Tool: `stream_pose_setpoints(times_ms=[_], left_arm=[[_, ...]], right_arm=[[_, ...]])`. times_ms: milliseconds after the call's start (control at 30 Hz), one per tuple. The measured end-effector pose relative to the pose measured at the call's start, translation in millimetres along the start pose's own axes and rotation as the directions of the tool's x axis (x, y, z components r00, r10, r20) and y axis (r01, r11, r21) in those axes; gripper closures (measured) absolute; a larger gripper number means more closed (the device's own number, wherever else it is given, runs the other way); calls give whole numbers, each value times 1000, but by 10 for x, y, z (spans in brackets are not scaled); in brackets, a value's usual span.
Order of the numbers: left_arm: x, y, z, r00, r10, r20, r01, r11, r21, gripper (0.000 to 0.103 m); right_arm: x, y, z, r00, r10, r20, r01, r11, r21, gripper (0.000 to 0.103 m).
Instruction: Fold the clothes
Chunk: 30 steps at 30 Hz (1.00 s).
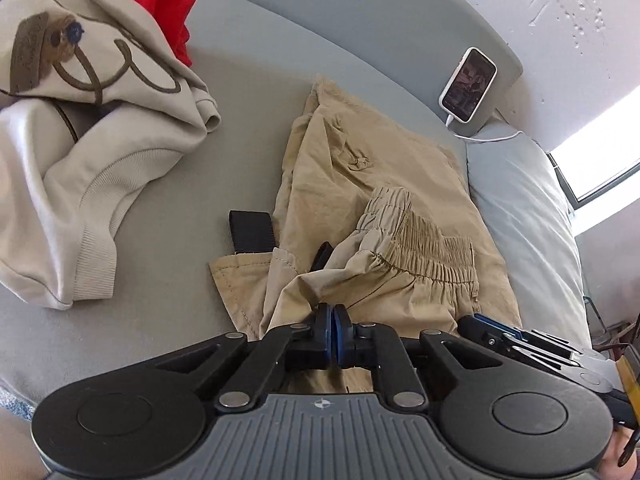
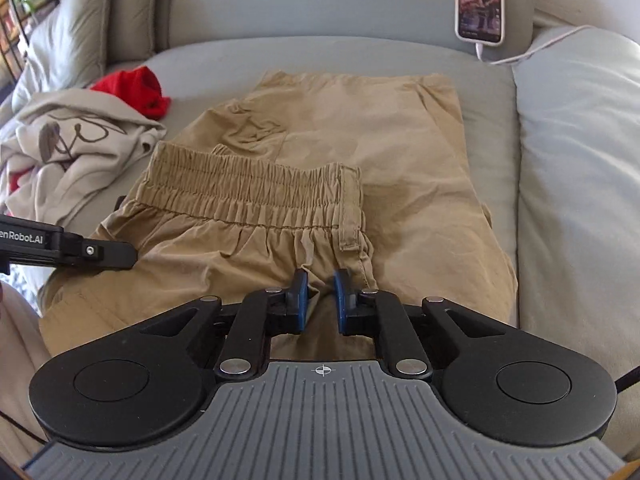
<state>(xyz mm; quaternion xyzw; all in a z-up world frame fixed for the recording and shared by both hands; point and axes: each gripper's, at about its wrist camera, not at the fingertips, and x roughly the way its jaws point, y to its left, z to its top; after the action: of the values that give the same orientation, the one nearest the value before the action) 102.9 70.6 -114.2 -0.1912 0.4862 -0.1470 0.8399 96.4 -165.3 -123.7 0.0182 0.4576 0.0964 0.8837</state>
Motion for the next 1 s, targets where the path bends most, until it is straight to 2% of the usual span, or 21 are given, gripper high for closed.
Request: stream_pose_setpoints(times_ms=[33,133,233,300,367,433,467,533,600,633,700,800,900,1000], left_arm=[[-79,-84,-14,1000,6,14,-7,999,37,96],[-293,-377,-44,994,-42,102,25,987,157,93],[-225,-624,60,982,-33,184,-11,973,231,92],[1,-663,174,986,-12,168,-26,974,223,92],[262,-633,251,994,21,108,-43,979,202,92],[447,-536,253,997,70,38,-76,982,171,91],[473,-490,269,997,75,28,-78,985,151,89],[394,-447,302,998,64,24,-67,991,114,90],[175,-503,270,996,66,61,-74,987,142,94],[42,-539,231,994,66,88,-80,983,167,94],[-227,-578,107,988,75,139,-103,972,210,79],[-544,-533,-127,983,100,157,-134,965,226,75],[-674,-421,-340,983,133,128,-159,964,214,76],[-610,-332,-465,979,165,116,-187,958,219,85]], right_arm=[[-73,-8,5,1000,2,-1,-2,1000,8,89],[-352,-53,13,998,52,32,-53,998,35,84],[-454,-31,111,992,87,89,-92,994,52,84],[-367,52,224,991,86,100,-91,995,39,84],[-222,124,286,990,91,103,-95,995,30,84],[-16,197,284,995,56,79,-55,998,-10,87],[111,215,263,999,17,40,-16,999,-33,91],[153,185,226,1000,21,14,-21,1000,-23,91],[60,159,227,1000,25,8,-25,1000,5,90],[-45,136,225,999,35,11,-35,999,18,85],[-284,65,195,997,75,17,-76,996,46,83],[-654,-74,59,988,153,15,-154,984,84,67],[-935,-128,-158,988,155,13,-156,985,78,64],[-1039,-72,-335,989,148,5,-148,988,45,64]])
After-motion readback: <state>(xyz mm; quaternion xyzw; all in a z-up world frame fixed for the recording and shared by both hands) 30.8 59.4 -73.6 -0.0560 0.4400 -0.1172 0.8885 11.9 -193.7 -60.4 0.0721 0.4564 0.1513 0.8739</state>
